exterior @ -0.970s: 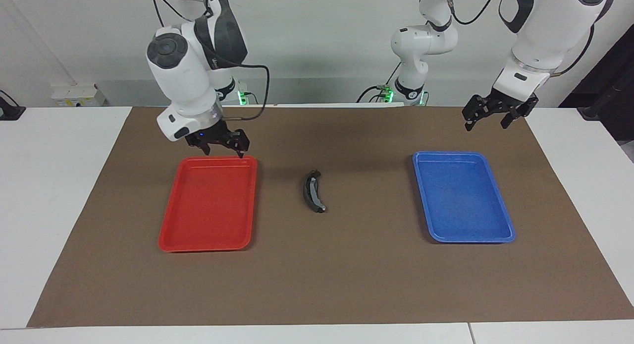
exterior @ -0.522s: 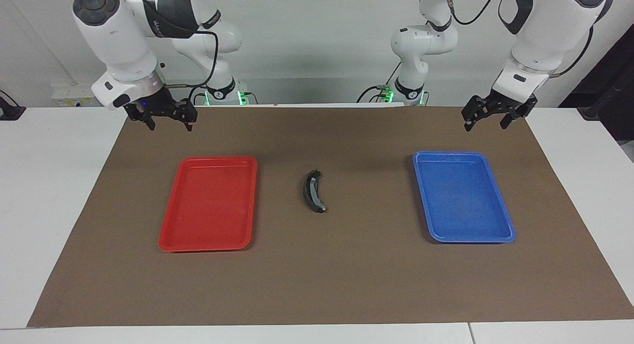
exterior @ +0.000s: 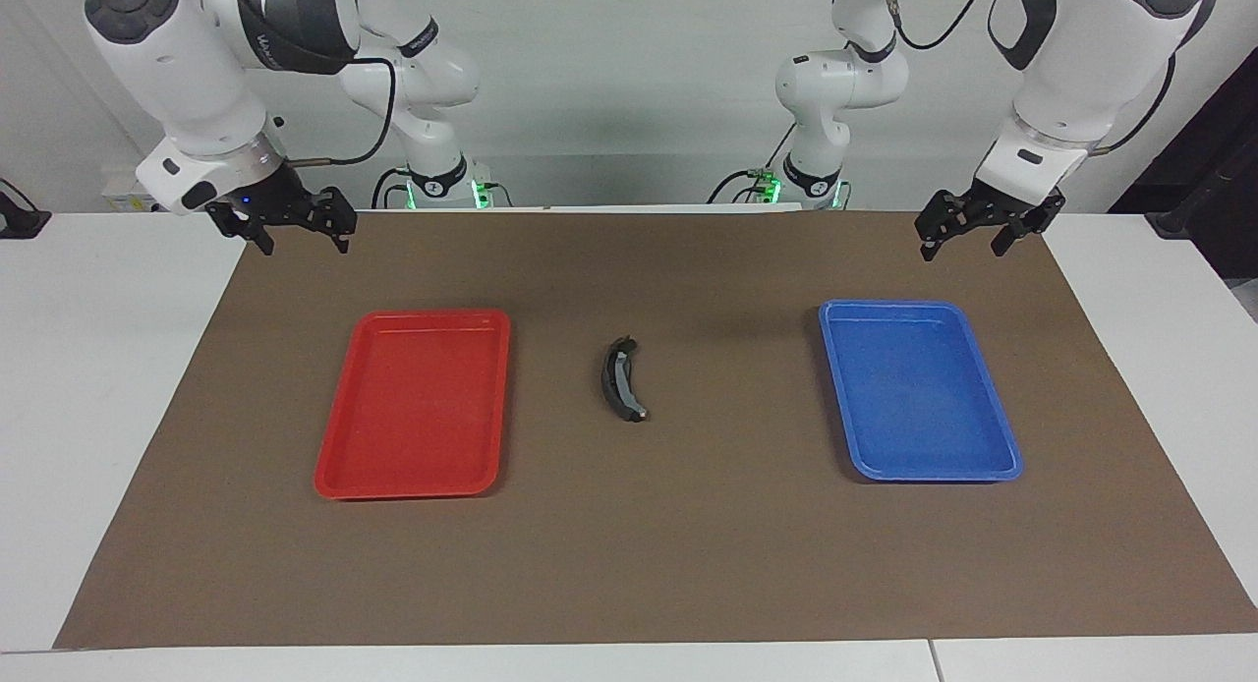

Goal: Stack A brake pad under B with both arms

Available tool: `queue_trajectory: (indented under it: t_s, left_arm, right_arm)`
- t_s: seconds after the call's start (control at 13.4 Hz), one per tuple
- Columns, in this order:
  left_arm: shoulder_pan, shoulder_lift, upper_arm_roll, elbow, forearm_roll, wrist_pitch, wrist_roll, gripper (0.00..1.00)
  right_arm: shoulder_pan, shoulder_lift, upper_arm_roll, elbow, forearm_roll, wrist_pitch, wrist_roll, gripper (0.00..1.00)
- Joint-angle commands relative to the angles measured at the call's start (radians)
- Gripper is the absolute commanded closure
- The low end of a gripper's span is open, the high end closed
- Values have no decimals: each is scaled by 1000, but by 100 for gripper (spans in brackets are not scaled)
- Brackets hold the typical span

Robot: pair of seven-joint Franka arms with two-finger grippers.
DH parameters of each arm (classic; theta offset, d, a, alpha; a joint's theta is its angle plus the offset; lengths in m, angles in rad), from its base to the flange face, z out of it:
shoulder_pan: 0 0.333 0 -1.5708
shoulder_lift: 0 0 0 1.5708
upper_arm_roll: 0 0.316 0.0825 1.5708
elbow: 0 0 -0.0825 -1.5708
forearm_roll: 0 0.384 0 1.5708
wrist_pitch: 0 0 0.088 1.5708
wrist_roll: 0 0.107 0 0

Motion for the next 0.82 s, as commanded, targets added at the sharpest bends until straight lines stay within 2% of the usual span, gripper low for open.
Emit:
queue_trajectory:
  t_s: [0.0, 0.75]
  left_arm:
    - [-4, -32, 3, -39, -13, 18, 6, 0]
    - [-4, -32, 3, -39, -13, 18, 8, 0]
  right_arm:
    - [-11, -15, -38, 3, 7, -30, -25, 0]
    - [-11, -12, -32, 43, 7, -18, -1, 0]
